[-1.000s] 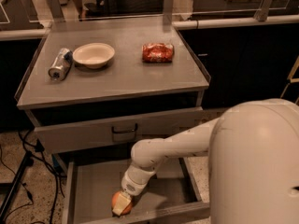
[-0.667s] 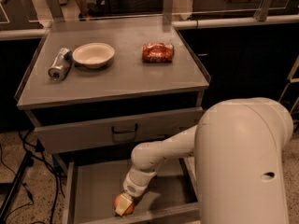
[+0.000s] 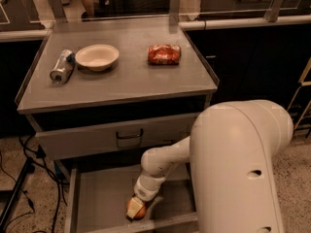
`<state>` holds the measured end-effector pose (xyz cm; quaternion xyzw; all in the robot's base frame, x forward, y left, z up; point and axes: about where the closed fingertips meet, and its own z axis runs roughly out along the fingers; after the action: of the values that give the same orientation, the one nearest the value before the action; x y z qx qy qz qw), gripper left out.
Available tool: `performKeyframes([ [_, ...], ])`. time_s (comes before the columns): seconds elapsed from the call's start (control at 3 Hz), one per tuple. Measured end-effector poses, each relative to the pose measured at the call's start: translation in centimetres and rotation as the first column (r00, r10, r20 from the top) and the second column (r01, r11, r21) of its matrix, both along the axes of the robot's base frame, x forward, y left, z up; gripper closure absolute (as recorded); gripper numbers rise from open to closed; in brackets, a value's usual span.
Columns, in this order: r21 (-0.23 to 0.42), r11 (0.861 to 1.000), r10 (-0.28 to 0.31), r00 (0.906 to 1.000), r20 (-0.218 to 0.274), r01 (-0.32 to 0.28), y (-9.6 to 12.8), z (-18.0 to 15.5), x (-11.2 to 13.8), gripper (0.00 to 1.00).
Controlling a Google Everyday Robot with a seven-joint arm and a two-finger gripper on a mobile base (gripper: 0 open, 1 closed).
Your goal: Place orange into middle drawer
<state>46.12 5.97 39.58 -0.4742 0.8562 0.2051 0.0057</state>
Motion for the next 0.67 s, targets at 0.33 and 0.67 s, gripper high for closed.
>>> performKeyframes([
  [0.33,-0.027,0.999,-0.016,0.9998,0.014,0.016,-0.61,-0.42,1.42,1.0],
  [0.67,-0.043,0.999,-0.023,0.9995,0.021,0.024,-0.83,-0.82,2.34,1.0],
])
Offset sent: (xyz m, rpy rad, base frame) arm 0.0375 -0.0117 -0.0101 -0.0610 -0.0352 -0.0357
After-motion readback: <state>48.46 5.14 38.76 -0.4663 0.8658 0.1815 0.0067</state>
